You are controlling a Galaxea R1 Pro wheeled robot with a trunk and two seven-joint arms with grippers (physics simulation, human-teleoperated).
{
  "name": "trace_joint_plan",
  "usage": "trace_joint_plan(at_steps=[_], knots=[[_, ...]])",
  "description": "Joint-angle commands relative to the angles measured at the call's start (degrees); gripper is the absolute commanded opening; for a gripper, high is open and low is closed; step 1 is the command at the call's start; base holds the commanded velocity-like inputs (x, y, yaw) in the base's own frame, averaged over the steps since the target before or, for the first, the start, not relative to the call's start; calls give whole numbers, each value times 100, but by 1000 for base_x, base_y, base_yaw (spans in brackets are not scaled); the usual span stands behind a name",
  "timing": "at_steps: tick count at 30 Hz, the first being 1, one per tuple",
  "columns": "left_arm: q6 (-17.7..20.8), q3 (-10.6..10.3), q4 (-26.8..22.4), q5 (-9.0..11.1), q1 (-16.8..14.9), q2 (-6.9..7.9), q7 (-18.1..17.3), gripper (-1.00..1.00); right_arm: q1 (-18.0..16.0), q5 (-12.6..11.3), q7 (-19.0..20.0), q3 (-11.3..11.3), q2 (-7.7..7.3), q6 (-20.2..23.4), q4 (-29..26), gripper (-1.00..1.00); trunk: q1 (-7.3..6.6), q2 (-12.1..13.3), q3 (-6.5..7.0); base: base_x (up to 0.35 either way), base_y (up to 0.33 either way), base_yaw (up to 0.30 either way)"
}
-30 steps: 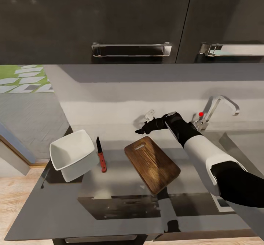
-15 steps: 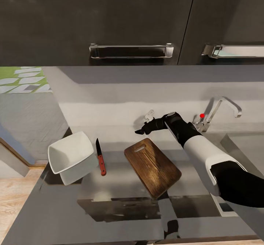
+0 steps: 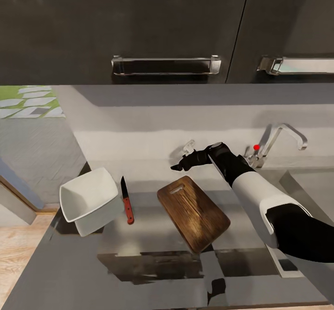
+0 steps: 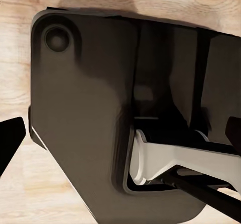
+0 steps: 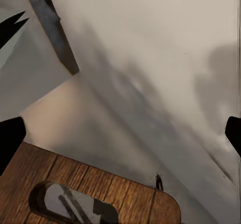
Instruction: In the kitchen, take the Vidalia onion out of the sink, dice it on the chopping board with the paring knife, put the diced onion into the bowl on the countertop, then place both the paring knife and the chopping board into the sink.
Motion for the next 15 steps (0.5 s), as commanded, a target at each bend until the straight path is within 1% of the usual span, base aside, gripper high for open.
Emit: trace_joint_plan(at_steps=[1,5,15], knots=[[4,35,-4,15,1,-4,-45,100,-3,43,29,-3,0,21,-8,100,5,-10,-10,153,0,0],[4,34,1,16,1,1,-46,100,-3,43,29,-1,-1,21,147,100,5,-10,-10,82,0,0],[1,51,121,5,1,2,-51,100,-9,47,19,0,8,21,461,100,5,-10,-10,10,0,0]])
